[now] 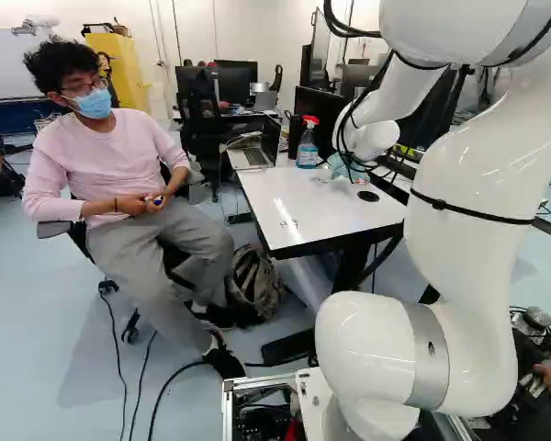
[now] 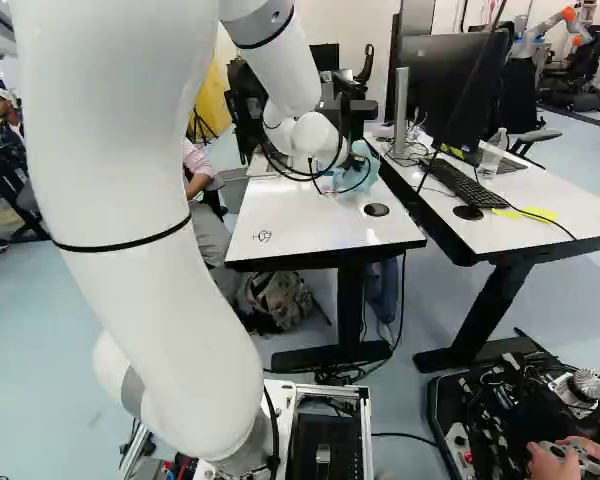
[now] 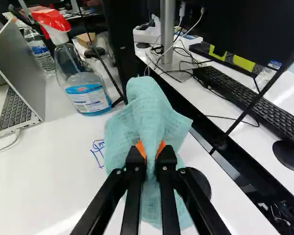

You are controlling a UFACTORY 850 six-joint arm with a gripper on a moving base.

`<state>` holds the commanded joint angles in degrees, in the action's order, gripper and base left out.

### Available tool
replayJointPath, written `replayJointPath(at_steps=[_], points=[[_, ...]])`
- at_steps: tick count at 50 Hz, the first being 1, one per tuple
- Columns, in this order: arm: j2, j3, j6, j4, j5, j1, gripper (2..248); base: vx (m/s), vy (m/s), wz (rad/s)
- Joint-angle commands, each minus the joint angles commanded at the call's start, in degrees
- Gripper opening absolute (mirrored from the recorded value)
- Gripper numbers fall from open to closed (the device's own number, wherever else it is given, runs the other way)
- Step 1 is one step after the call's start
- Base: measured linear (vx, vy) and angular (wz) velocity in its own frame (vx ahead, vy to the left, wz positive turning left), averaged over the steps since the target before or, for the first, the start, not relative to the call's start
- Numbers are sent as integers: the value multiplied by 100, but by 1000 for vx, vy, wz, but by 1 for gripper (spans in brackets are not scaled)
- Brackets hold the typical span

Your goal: Clean the table with the green towel

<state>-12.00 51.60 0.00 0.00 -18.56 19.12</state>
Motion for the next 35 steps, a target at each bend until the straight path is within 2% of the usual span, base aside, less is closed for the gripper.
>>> replayJointPath(at_steps=[35], points=[[-555,643,0,0,99,-431,39,0,0,0]])
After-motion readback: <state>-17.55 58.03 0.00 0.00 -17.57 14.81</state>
